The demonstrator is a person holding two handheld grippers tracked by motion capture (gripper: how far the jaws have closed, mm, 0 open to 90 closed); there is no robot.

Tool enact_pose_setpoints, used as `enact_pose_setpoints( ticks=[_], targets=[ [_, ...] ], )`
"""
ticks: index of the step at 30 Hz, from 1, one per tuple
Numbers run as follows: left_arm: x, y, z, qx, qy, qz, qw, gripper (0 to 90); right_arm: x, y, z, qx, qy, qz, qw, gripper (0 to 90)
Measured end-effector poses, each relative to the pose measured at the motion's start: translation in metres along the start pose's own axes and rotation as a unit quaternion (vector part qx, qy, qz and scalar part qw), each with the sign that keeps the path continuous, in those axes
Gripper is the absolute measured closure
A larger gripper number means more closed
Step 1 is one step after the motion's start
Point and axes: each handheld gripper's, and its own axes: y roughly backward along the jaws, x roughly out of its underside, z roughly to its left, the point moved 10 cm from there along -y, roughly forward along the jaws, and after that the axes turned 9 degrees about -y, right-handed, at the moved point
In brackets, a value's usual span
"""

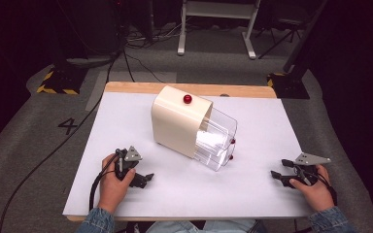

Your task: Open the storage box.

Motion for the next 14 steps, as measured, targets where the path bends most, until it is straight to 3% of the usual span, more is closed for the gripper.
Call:
enact_pose_setpoints(
  ticks=[4, 14],
  targets=[
    [0.0000, 0.0000, 0.0000, 0.000, 0.000, 0.000, 1.0000, 0.0, 0.0006, -0.0019, -0.0056, 0.018, -0.014, 0.005, 0.9997, 16.7],
    [0.0000, 0.0000, 0.0000, 0.001, 0.000, 0.001, 1.0000, 0.0, 0.0009, -0.0026, -0.0071, 0.024, -0.019, 0.008, 0.9995, 14.4]
  ],
)
